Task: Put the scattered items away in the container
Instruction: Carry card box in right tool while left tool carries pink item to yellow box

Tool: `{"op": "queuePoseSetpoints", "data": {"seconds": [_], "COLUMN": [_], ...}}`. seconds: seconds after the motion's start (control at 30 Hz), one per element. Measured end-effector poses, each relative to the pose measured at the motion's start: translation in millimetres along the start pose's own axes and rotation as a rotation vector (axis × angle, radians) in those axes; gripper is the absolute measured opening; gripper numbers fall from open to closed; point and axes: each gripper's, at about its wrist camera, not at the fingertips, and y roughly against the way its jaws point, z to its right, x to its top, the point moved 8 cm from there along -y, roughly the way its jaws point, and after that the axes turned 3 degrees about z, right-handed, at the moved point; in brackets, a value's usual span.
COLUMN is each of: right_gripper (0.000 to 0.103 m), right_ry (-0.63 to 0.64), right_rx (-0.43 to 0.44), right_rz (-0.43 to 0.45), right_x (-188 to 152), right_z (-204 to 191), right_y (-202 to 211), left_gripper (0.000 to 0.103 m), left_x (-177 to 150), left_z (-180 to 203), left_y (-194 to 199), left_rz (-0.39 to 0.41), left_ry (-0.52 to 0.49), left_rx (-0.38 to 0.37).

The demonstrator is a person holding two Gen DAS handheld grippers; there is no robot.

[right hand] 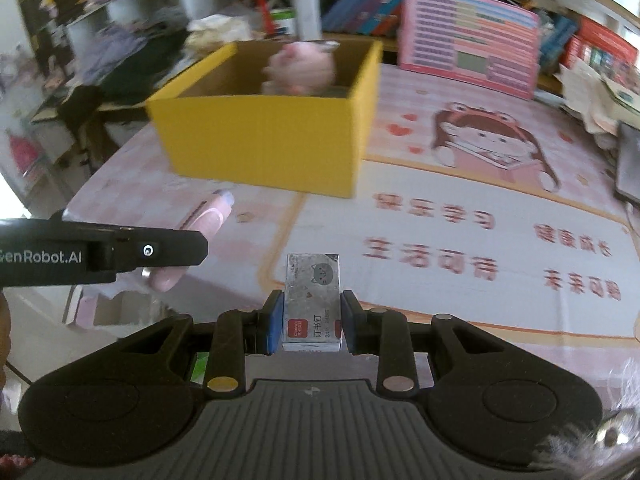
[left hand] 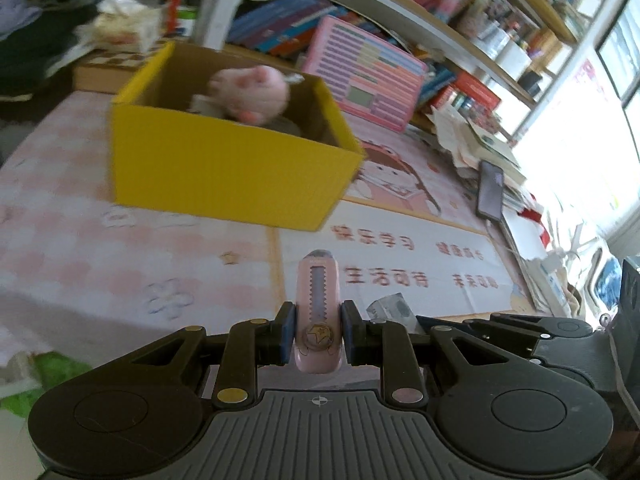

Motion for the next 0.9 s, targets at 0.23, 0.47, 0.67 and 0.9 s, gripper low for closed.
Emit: {"op": "queuePoseSetpoints", "data": {"seconds": [0.23, 0.47, 0.67, 0.9], "right_gripper": [0.028, 0.028, 0.028, 0.028], "right_ry": [0.095, 0.165, 0.179, 0.156], "right_rx": [0.043, 0.075, 0.080, 0.055], "right_rz": [-0.004, 0.022, 0.067, 0.163], "right_x": [9, 25, 47, 103], "right_z": [-43, -73, -83, -69], "right_y": [-6, -5, -5, -2], "left_gripper": [0.023, 0.023, 0.023, 0.023], "left_x": [-1, 2, 20, 61], "left_z": [-42, -64, -73, -71], "left_y": [29, 46, 57, 52], "left_rz": [0.048, 0.093, 0.160, 0.237], "left_ry": [0.082, 0.121, 0.112, 0.092], "left_rx": [0.049, 0.064, 0.075, 0.051]}}
